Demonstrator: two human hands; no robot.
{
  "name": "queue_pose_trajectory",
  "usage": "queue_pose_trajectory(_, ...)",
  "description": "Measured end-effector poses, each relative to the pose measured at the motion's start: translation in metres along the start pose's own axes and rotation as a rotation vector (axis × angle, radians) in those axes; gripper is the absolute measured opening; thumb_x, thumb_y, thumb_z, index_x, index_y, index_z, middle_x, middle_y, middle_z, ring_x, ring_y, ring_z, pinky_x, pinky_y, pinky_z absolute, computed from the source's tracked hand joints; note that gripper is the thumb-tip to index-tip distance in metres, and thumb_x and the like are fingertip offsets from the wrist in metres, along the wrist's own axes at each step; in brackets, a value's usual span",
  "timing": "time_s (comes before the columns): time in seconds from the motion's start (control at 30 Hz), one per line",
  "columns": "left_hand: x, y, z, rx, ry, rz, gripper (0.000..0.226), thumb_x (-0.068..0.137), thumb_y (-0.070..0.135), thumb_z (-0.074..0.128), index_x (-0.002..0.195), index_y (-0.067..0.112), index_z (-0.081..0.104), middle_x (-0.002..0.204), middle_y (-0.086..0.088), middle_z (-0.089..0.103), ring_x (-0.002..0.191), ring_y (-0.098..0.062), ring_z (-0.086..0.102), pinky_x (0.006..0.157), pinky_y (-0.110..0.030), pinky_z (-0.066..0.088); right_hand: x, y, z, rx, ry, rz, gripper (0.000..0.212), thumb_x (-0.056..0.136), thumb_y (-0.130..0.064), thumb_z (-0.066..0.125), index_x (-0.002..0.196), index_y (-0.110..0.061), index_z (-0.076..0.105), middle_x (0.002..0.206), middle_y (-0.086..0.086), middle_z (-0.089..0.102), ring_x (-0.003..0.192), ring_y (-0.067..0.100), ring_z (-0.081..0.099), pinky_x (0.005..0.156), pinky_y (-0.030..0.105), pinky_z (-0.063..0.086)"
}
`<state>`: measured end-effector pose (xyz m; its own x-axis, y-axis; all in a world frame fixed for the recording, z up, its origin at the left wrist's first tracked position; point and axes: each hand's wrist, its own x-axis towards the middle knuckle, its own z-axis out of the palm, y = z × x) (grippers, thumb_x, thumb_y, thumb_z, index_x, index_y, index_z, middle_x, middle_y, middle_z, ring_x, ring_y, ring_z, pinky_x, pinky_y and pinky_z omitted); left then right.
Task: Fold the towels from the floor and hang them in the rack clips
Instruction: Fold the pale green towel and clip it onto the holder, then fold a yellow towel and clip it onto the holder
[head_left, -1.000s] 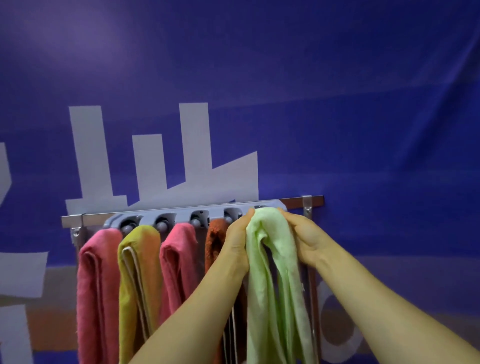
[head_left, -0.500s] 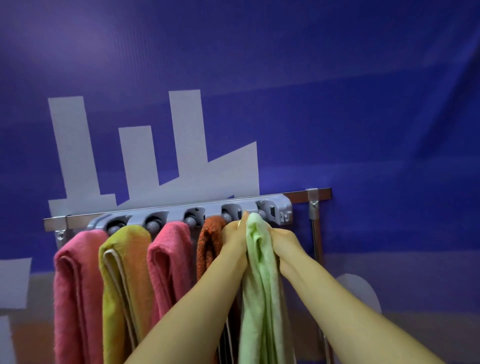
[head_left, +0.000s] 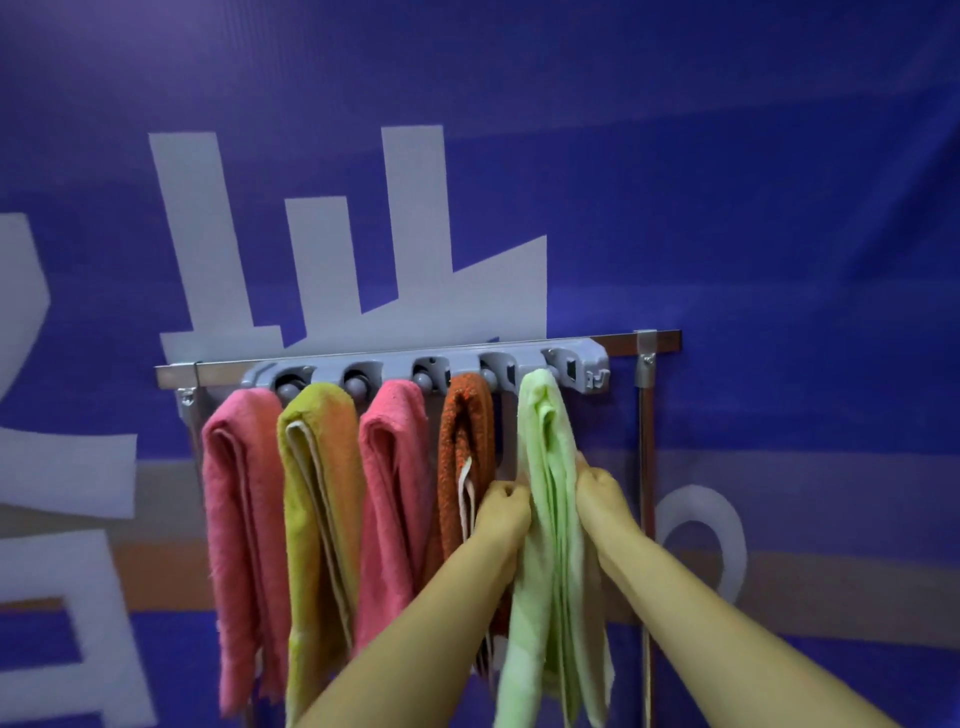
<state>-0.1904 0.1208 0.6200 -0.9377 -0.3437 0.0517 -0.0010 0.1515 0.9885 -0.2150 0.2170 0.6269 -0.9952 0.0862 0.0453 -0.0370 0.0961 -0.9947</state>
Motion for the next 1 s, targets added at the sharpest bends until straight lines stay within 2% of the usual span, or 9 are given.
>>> queue_pose_trajectory(0.1, -0.03, -0.03, -0.013, 0.001, -0.115, -0.061, 0.026, 0.088, 0.017, 0.045, 0.067, 0.011, 0.059, 0.061, -0.004, 0.058, 0.053, -0.012, 0.054, 0.053, -0.021, 0.043, -0.034, 0.015, -0.013, -0.166, 0.047, -0.03, 0.047, 0.096, -0.044, 0.033, 0.112, -0.006, 0.056, 0.111, 0.016, 0.063, 0.106, 0.033, 0.058, 0.089, 0.036, 0.045)
queue_pose_trajectory(0.2, -0.068, -0.052, -0.029, -0.003, -0.171, -0.128, 0.037, 0.077, 0.013, 0.047, 0.04, 0.016, 0.045, 0.036, 0.005, 0.04, 0.032, -0.006, 0.037, 0.037, -0.015, 0.025, -0.072, 0.039, -0.021, -0.284, 0.051, -0.034, 0.045, 0.097, -0.041, 0.033, 0.105, -0.004, 0.059, 0.104, 0.016, 0.065, 0.098, 0.032, 0.059, 0.081, 0.034, 0.044)
queue_pose_trajectory(0.33, -0.114, -0.12, -0.046, 0.026, -0.118, -0.222, 0.039, 0.088, -0.001, 0.043, 0.053, 0.015, 0.044, 0.036, 0.007, 0.047, 0.04, -0.007, 0.04, 0.033, -0.011, 0.022, -0.124, 0.096, -0.016, -0.382, 0.006, 0.006, 0.04, 0.098, -0.034, 0.037, 0.109, -0.001, 0.058, 0.11, 0.021, 0.063, 0.106, 0.035, 0.057, 0.086, 0.035, 0.043)
queue_pose_trajectory(0.57, -0.178, -0.256, -0.059, -0.035, -0.093, -0.557, 0.024, 0.094, 0.005, 0.042, 0.072, 0.013, 0.048, 0.068, -0.005, 0.054, 0.055, -0.014, 0.045, 0.042, -0.017, 0.029, -0.183, 0.236, 0.006, -0.529, -0.129, 0.195, 0.043, 0.097, -0.036, 0.039, 0.117, -0.001, 0.055, 0.119, 0.021, 0.061, 0.114, 0.033, 0.054, 0.089, 0.033, 0.04)
queue_pose_trajectory(0.63, -0.186, -0.302, -0.06, -0.031, -0.087, -0.633, 0.023, 0.094, 0.006, 0.042, 0.074, 0.013, 0.051, 0.069, -0.004, 0.055, 0.057, -0.013, 0.047, 0.05, -0.021, 0.03, -0.191, 0.281, 0.012, -0.535, -0.171, 0.258, 0.038, 0.097, -0.036, 0.041, 0.105, -0.003, 0.059, 0.097, 0.018, 0.062, 0.098, 0.028, 0.056, 0.08, 0.031, 0.038)
queue_pose_trajectory(0.7, -0.193, -0.338, -0.061, -0.011, -0.082, -0.703, 0.022, 0.093, 0.007, 0.043, 0.076, 0.012, 0.054, 0.069, -0.003, 0.056, 0.06, -0.013, 0.048, 0.051, -0.022, 0.031, -0.196, 0.322, 0.017, -0.562, -0.184, 0.303, 0.034, 0.096, -0.035, 0.042, 0.074, -0.012, 0.051, 0.074, 0.01, 0.05, 0.081, 0.022, 0.047, 0.07, 0.028, 0.03)
queue_pose_trajectory(0.77, -0.196, -0.377, -0.061, 0.012, -0.093, -0.758, 0.027, 0.092, 0.005, 0.043, 0.068, 0.012, 0.053, 0.066, -0.004, 0.054, 0.057, -0.014, 0.044, 0.044, -0.018, 0.03, -0.201, 0.362, 0.02, -0.609, -0.211, 0.354, 0.037, 0.096, -0.034, 0.042, 0.065, -0.013, 0.04, 0.07, 0.007, 0.045, 0.079, 0.021, 0.044, 0.068, 0.028, 0.027)
queue_pose_trajectory(0.87, -0.204, -0.434, -0.057, 0.061, -0.118, -0.839, 0.032, 0.09, 0.001, 0.043, 0.06, 0.011, 0.048, 0.053, -0.001, 0.053, 0.053, -0.016, 0.04, 0.04, -0.015, 0.029, -0.215, 0.421, 0.025, -0.612, -0.292, 0.48, 0.033, 0.095, -0.034, 0.043, 0.093, -0.004, 0.056, 0.092, 0.012, 0.061, 0.095, 0.024, 0.056, 0.08, 0.032, 0.039)
queue_pose_trajectory(1.0, -0.219, -0.505, -0.049, 0.16, -0.173, -0.956, 0.027, 0.091, 0.007, 0.047, 0.066, 0.013, 0.053, 0.071, -0.006, 0.059, 0.063, -0.016, 0.051, 0.058, -0.025, 0.038, -0.238, 0.495, 0.031, -0.693, -0.392, 0.636, 0.042, 0.095, -0.034, 0.044, 0.121, -0.002, 0.051, 0.122, 0.017, 0.06, 0.116, 0.033, 0.054, 0.095, 0.034, 0.041)
